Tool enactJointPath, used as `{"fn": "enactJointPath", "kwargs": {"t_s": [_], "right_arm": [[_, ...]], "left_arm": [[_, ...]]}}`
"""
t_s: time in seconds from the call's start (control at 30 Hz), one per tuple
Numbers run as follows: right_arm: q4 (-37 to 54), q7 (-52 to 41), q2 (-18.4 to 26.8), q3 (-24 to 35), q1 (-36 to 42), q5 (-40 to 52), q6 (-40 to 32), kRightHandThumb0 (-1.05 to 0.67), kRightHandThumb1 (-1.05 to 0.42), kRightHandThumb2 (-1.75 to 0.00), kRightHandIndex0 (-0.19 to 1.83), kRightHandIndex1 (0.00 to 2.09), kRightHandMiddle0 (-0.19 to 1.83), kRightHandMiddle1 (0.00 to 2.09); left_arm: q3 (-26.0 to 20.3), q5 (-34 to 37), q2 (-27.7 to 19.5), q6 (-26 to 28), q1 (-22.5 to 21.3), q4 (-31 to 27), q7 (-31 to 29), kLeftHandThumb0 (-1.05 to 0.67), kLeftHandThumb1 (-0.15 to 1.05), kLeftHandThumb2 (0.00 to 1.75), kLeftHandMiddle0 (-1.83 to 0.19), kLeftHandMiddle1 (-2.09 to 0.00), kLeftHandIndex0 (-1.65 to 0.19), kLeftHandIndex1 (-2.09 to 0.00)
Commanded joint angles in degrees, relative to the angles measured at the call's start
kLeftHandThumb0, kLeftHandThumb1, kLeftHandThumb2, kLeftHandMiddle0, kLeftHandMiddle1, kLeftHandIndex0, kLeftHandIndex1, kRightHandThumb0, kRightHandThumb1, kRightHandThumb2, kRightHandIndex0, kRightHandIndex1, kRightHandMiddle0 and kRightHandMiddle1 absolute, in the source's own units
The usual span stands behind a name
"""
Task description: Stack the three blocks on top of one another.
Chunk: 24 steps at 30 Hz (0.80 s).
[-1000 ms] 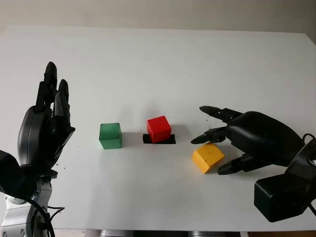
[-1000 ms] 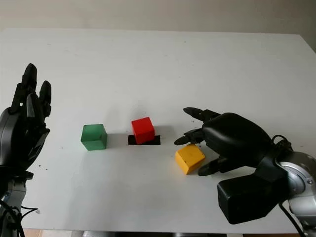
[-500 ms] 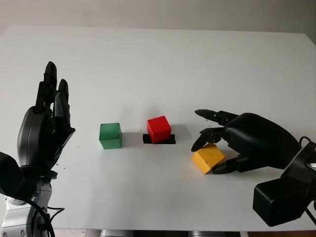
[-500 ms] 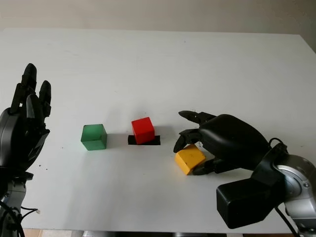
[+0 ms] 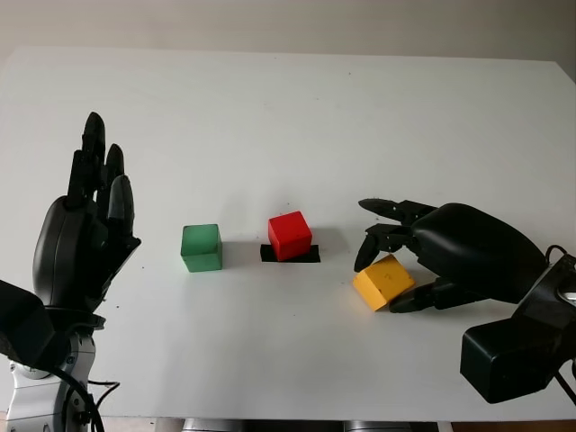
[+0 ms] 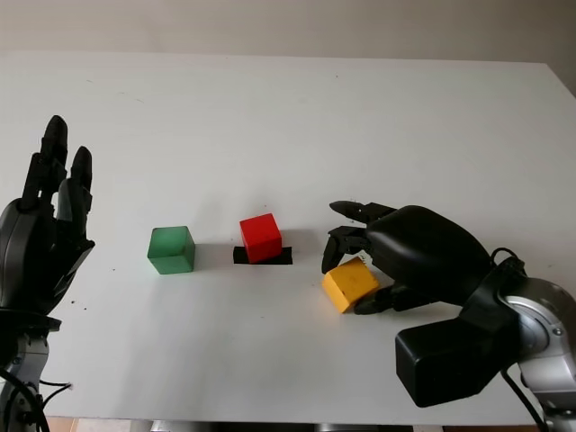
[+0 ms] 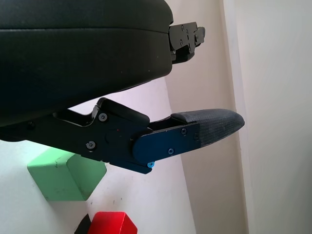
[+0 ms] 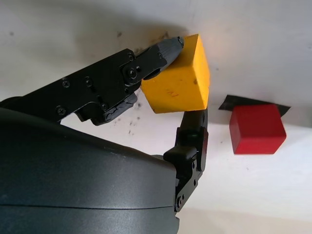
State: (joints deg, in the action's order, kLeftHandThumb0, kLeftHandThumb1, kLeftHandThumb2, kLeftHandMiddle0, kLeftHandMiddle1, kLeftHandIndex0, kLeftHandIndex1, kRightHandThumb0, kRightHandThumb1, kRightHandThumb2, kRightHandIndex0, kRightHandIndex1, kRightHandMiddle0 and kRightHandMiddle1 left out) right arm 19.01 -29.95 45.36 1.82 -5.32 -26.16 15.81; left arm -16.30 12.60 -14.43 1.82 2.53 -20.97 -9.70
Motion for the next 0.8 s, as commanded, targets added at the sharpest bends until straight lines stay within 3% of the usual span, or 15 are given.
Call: {"fn": "enactJointPath", "kwargs": {"t_s": [0.0, 0.3, 0.5, 0.67, 0.77], "right_arm": [[0.13, -0.12, 1.14, 1.34, -2.47, 0.52, -0.62, -0.31, -0.86, -0.06, 0.27, 0.07, 0.46, 1.06], [-4.34, 0.51, 0.67, 1.77, -14.48, 4.83, -0.6, -0.35, -0.88, -0.05, 0.33, 0.08, 0.54, 1.09], [-11.25, -1.56, -0.91, -1.13, -27.48, 8.86, -2.2, -0.34, -0.86, -0.05, 0.38, 0.09, 0.66, 1.03], [-18.68, -3.51, -4.46, -4.52, -37.48, 11.29, -4.65, -0.37, -0.83, -0.04, 0.4, 0.09, 0.72, 1.06], [-22.0, -4.78, -6.93, -6.29, -41.2, 12.56, -7.33, -0.37, -0.84, -0.05, 0.36, 0.06, 0.64, 1.2]], "left_arm": [[0.16, -0.23, 0.08, -0.47, 0.44, -0.7, -0.02, -0.74, 1.05, 0.62, 0.16, -0.05, 0.17, -0.05], [0.59, -0.68, 0.41, -0.63, 0.55, -0.89, 0.41, -0.75, 1.05, 0.62, 0.16, -0.05, 0.17, -0.06], [0.57, -0.4, 0.73, -1.17, 0.66, -0.65, 0.25, -0.73, 1.05, 0.61, 0.16, -0.05, 0.17, -0.06], [0.88, -0.93, 1.13, -1.62, 0.63, -0.36, 0.58, -0.73, 1.05, 0.61, 0.15, -0.06, 0.16, -0.06], [1.34, -1.14, 1.63, -1.18, 0.53, -0.86, 1.19, -0.73, 1.05, 0.6, 0.16, -0.05, 0.16, -0.05]]}}
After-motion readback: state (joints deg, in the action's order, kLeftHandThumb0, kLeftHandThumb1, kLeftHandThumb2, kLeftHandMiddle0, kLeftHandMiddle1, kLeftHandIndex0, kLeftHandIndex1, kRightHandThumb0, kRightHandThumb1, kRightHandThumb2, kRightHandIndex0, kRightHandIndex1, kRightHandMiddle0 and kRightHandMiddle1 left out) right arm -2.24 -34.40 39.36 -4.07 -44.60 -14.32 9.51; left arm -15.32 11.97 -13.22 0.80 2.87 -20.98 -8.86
